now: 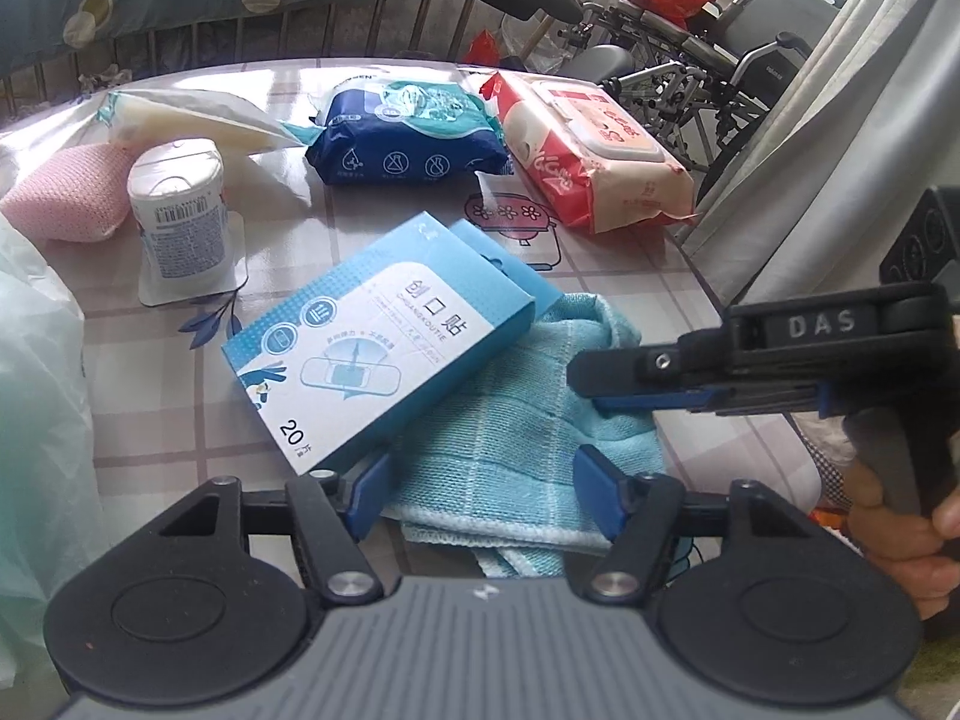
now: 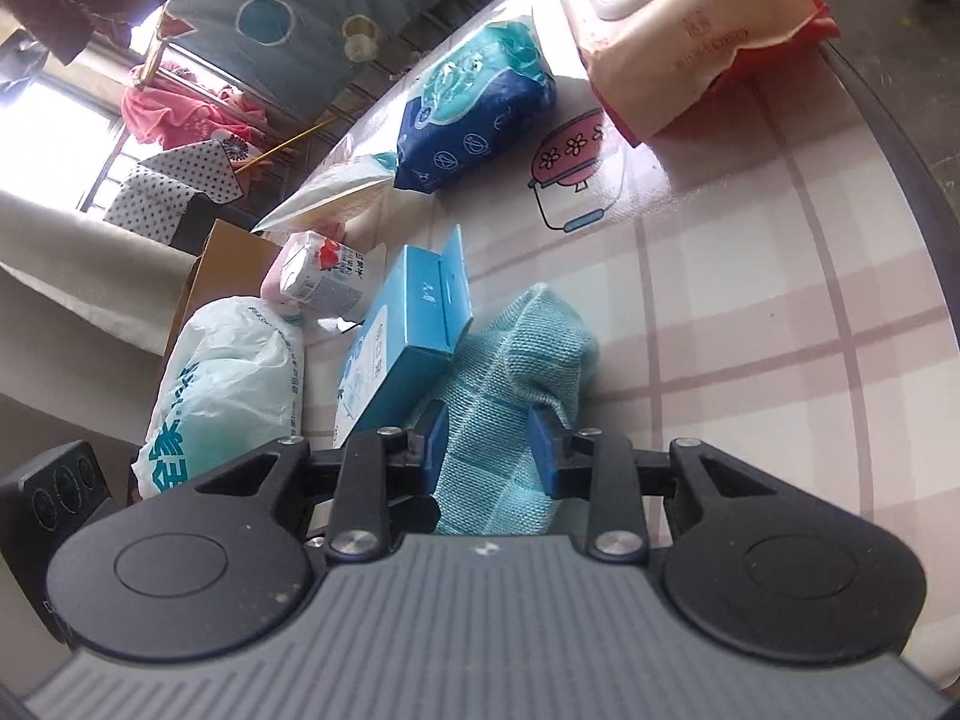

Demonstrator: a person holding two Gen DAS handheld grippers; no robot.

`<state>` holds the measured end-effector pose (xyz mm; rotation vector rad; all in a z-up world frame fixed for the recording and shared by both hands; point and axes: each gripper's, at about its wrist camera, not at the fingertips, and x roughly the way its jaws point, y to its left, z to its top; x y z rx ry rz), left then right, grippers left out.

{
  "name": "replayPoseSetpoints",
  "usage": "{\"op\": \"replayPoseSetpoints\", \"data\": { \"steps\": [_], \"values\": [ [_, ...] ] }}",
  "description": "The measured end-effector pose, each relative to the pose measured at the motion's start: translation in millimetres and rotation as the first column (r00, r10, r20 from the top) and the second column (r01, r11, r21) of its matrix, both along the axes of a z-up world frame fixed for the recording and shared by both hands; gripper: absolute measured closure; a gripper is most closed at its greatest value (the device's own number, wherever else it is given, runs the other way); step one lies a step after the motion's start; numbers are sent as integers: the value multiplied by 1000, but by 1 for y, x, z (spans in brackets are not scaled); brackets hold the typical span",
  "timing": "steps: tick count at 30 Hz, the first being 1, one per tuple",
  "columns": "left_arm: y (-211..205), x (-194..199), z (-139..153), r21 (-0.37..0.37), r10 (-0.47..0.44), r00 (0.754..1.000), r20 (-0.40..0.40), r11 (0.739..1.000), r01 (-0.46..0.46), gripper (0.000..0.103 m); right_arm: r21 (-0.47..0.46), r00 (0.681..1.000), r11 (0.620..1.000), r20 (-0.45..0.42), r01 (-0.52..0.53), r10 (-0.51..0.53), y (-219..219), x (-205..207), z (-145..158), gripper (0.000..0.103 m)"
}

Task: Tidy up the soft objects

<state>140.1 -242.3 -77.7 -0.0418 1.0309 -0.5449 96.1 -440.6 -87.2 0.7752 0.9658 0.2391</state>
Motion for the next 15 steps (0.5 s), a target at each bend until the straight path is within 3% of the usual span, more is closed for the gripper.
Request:
{"op": "replayPoseSetpoints", "data": {
  "steps": [8, 12, 15],
  "values": [
    [-8, 5, -4, 1, -8, 1000, -11, 1000, 8, 32, -52, 999, 998, 12, 32, -32, -4, 6, 7, 62],
    [-11, 6, -8, -1, -17, 1000, -22, 1000, 17, 32, -31, 999, 999, -20, 36, -37, -3, 9, -5, 62],
    [-13, 7, -9, -8, -27, 999, -19, 1000, 26, 31, 23, 999, 999, -36, 31, -30, -4, 10, -8, 55]
  ]
}}
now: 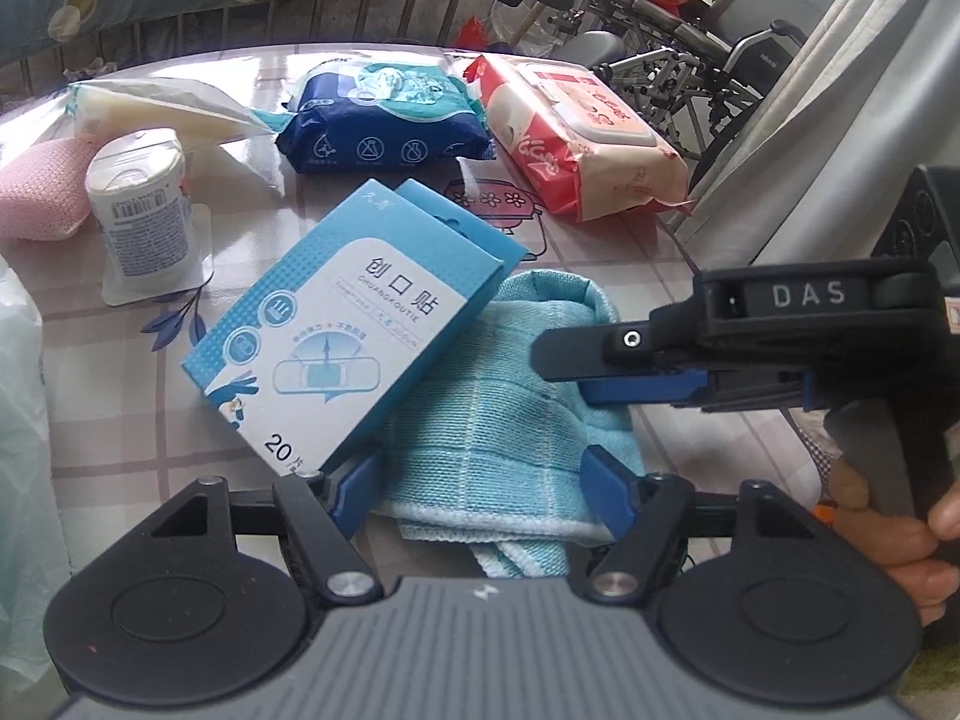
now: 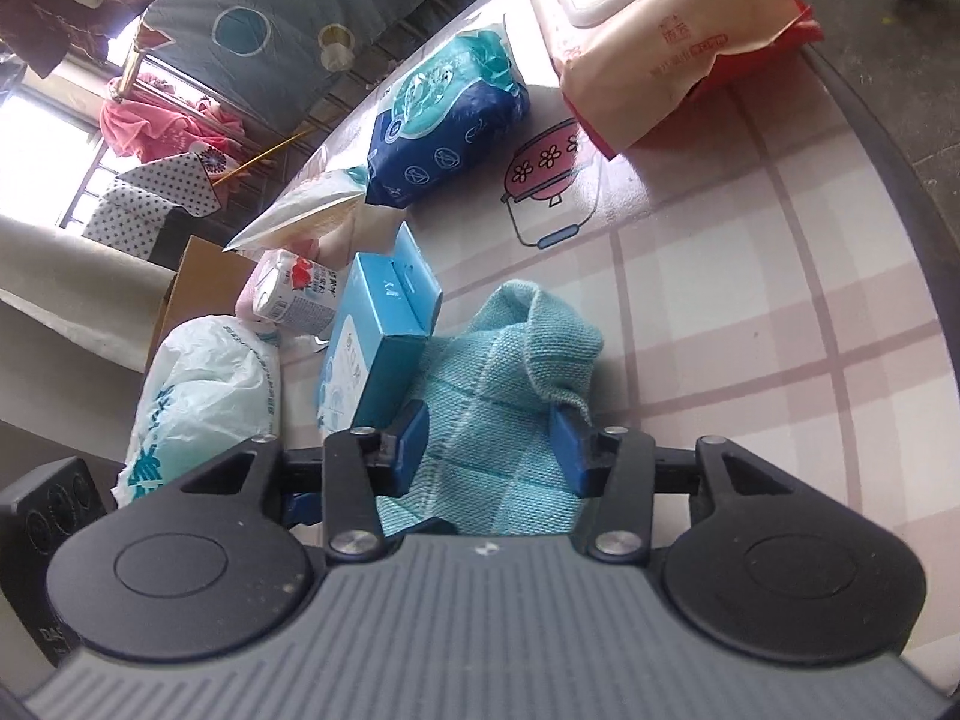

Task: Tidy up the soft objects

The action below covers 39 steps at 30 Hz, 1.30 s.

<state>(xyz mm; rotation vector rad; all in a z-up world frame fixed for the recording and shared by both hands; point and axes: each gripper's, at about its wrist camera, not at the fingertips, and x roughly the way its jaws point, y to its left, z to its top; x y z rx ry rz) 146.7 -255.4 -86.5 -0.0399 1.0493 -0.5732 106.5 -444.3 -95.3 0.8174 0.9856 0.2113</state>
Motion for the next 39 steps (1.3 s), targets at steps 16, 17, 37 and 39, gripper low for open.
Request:
{"op": "replayPoseSetpoints", "data": {
  "steps": [16, 17, 37, 39],
  "values": [
    [-3, -20, 0, 12, -61, 998, 20, 998, 60, 62, 338, 995, 940, -72, -45, 73, 3, 3, -27, 50],
    [-3, -21, 0, 17, -62, 998, 21, 998, 61, 64, 342, 995, 939, -71, -47, 76, 4, 3, -27, 50],
    [38, -53, 13, 67, -7, 997, 78, 998, 1, 78, 226, 988, 963, 72, -148, 135, 14, -4, 39, 37],
    [45, -58, 17, 54, -2, 996, 89, 999, -3, 78, 176, 984, 970, 99, -166, 150, 17, 1, 54, 34]
  ]
}}
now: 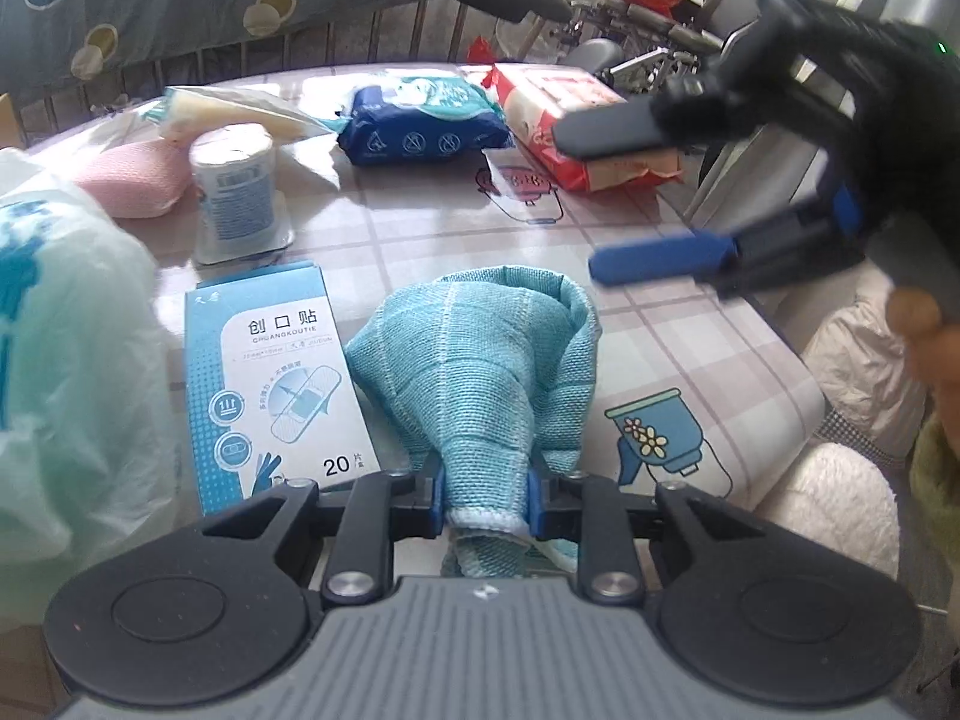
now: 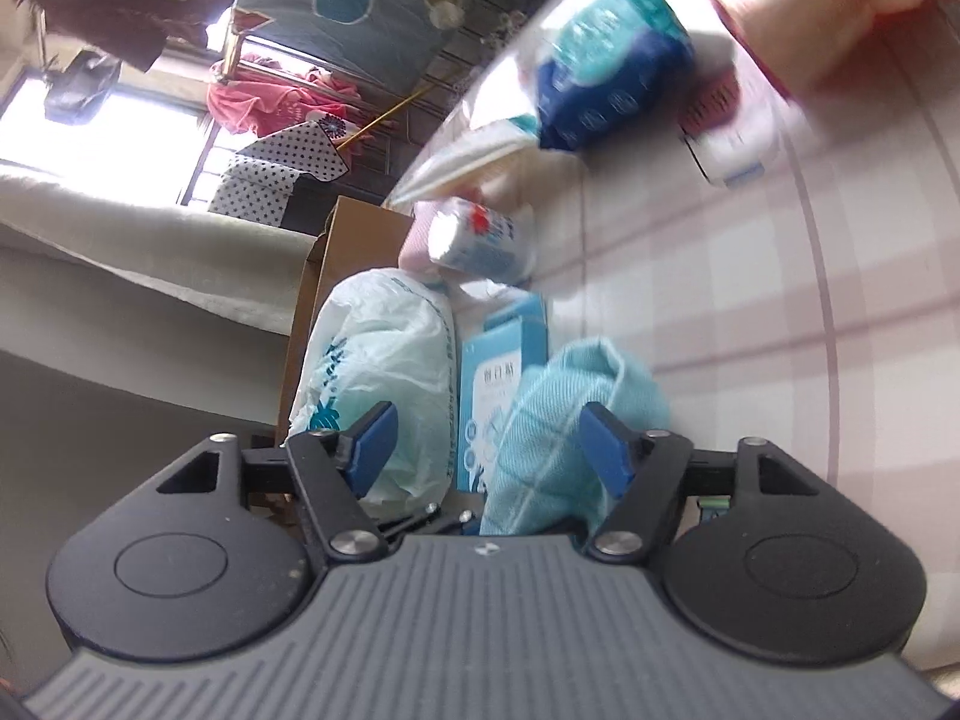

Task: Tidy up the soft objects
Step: 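Grasp the teal towel with the left gripper while the right gripper releases it, then move the right gripper toward the blue bandage box while the left gripper holds the towel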

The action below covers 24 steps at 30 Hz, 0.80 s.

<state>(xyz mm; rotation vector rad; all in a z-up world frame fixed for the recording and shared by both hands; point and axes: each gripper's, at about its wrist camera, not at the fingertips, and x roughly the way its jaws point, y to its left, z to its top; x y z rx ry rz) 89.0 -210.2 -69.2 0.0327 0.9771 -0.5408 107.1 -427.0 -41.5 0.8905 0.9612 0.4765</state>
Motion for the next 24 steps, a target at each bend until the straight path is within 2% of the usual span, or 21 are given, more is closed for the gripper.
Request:
{"op": "replayPoseSetpoints", "data": {
  "steps": [4, 9, 17, 22, 24],
  "values": [
    [15, -9, 9, -11, 5, 1000, 14, 1000, -5, 78, -74, 999, 997, 38, -31, 34, 10, 12, 17, 28],
    [33, -20, 9, -43, 3, 1000, -23, 999, -4, 78, -154, 995, 983, 6, -97, 99, 38, 39, 17, 25],
    [48, -36, 3, -74, 9, 998, -63, 997, -13, 78, -300, 969, 922, -112, -246, 223, 104, 87, -7, 25],
    [59, -43, -2, -79, 30, 996, -80, 996, -37, 78, -408, 965, 875, -76, -260, 251, 126, 104, -7, 28],
    [64, -44, -2, -87, 41, 995, -88, 995, -49, 78, -441, 960, 855, -66, -272, 271, 133, 110, -8, 35]
  ]
}}
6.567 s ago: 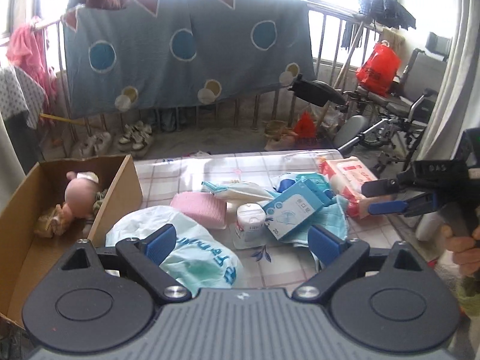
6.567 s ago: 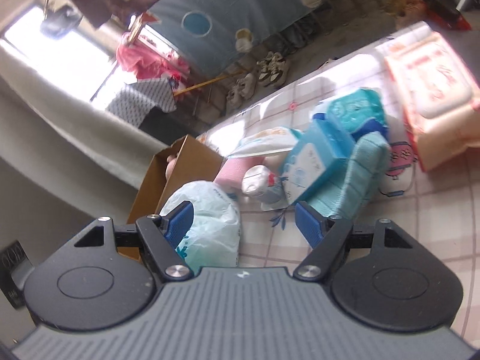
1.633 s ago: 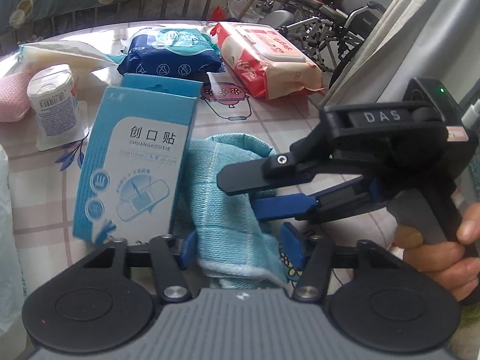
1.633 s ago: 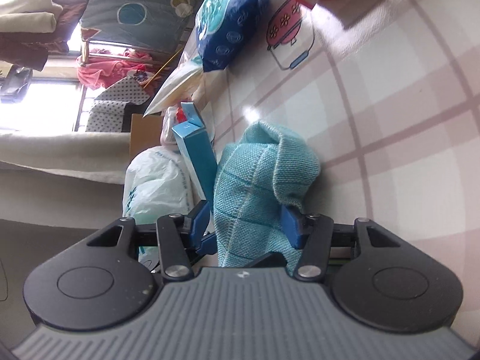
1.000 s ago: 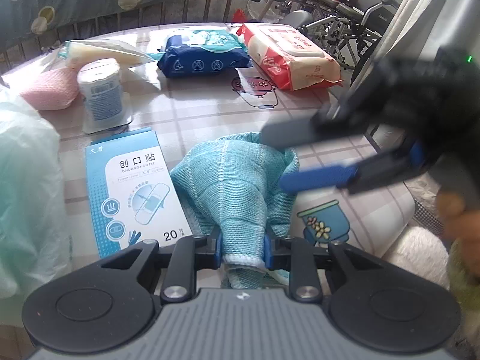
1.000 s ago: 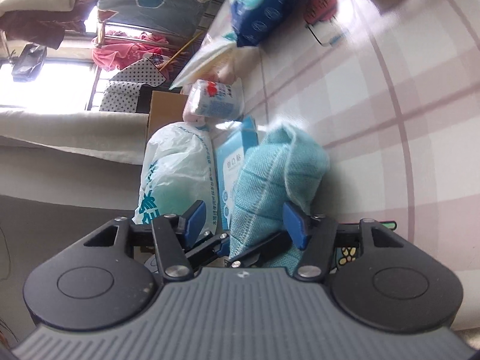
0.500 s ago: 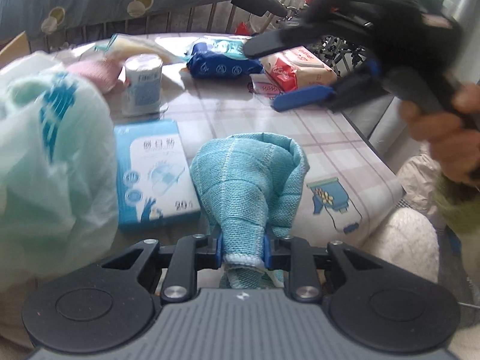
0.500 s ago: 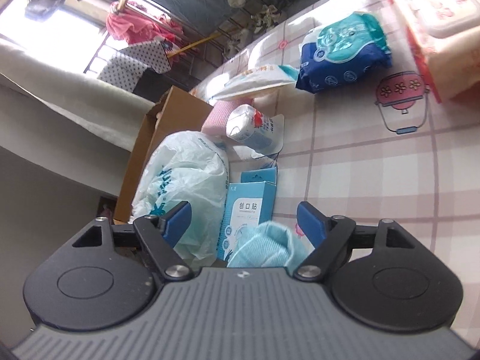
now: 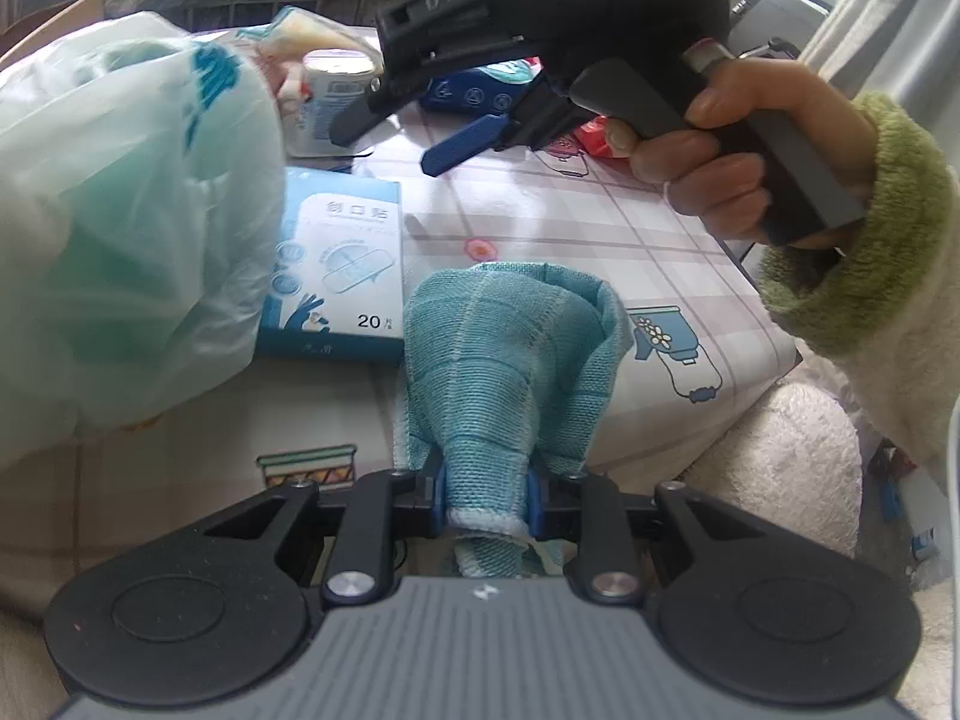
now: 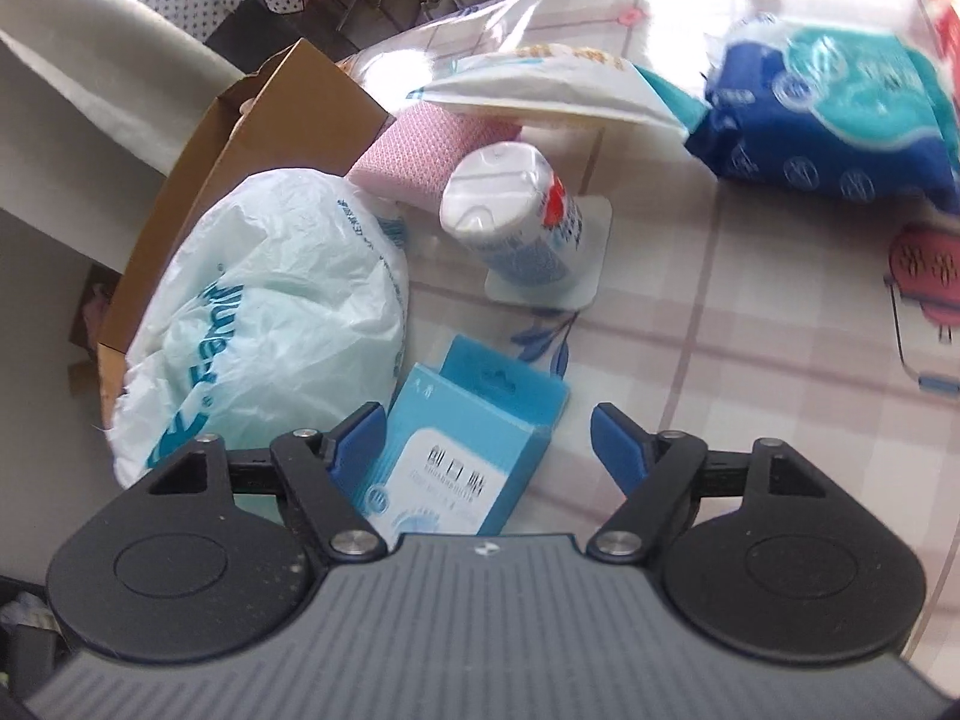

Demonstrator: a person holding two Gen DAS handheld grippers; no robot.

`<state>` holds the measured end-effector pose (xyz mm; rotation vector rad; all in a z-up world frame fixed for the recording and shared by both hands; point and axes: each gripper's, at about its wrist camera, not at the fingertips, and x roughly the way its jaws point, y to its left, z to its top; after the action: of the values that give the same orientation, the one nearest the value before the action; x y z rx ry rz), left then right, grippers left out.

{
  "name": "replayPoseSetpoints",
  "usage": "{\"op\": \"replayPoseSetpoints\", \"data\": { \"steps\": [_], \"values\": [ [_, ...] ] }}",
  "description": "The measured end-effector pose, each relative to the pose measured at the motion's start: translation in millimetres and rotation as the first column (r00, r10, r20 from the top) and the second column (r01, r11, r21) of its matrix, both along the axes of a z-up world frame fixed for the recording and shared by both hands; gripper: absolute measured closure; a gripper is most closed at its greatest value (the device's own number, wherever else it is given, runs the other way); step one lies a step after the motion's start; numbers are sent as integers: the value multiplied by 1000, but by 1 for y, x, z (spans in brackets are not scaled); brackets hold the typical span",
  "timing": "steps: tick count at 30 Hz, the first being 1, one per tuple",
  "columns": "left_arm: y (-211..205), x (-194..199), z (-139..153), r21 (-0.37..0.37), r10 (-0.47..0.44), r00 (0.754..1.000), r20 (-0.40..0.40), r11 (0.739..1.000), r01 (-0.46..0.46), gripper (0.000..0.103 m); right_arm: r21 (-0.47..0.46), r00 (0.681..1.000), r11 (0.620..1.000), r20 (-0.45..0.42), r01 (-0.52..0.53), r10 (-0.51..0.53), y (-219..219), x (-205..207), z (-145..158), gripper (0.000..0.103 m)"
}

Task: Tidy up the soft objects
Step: 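Move the right gripper toward the blue bandage box while the left gripper holds the towel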

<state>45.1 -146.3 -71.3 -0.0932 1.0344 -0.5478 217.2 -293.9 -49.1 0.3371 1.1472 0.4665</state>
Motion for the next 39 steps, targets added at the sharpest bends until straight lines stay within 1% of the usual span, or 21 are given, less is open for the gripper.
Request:
{"op": "replayPoseSetpoints", "data": {
  "steps": [2, 4, 8, 11, 14, 18, 21, 23, 25, 37, 38, 39],
  "values": [
    [5, -2, 0, -5, 6, 1000, -5, 1000, -6, 78, -1, 1000, 1000, -1, -26, 26, 6, 5, -2, 46],
    [9, -5, 0, -6, 7, 1000, -11, 1000, -7, 78, 2, 998, 998, 7, -60, 60, 12, 6, -3, 50],
    [14, -8, -1, -3, 19, 1000, -14, 1000, -20, 78, -23, 989, 989, 34, -144, 144, 29, 5, -3, 51],
    [16, -5, -4, -8, 37, 999, -26, 999, -37, 78, -65, 979, 978, 36, -198, 201, 41, 4, -8, 51],
    [17, -3, -5, -12, 40, 999, -32, 999, -41, 78, -113, 966, 963, 60, -243, 251, 47, 0, -9, 49],
    [16, -4, -5, -8, 36, 999, -28, 999, -36, 78, -158, 952, 945, 66, -287, 300, 48, -6, -7, 50],
    [17, -3, -5, -10, 35, 999, -30, 999, -35, 78, -174, 948, 940, 68, -294, 310, 45, -9, -4, 52],
    [18, -3, -5, -13, 38, 999, -33, 999, -39, 78, -176, 950, 940, 65, -292, 307, 43, -13, -3, 55],
    [17, -3, -4, -12, 37, 999, -30, 999, -37, 78, -184, 951, 940, 65, -287, 303, 39, -17, -3, 57],
    [14, 0, -5, -23, 34, 999, -23, 999, -35, 78, -157, 984, 975, 48, -160, 170, -14, -33, -5, 57],
    [15, 0, -5, -25, 35, 999, -22, 999, -35, 78, -181, 987, 972, 38, -149, 158, -17, -37, -6, 63],
    [15, 1, -5, -26, 35, 999, -22, 999, -35, 78, -208, 987, 969, 51, -136, 150, -20, -41, -6, 71]
  ]
}}
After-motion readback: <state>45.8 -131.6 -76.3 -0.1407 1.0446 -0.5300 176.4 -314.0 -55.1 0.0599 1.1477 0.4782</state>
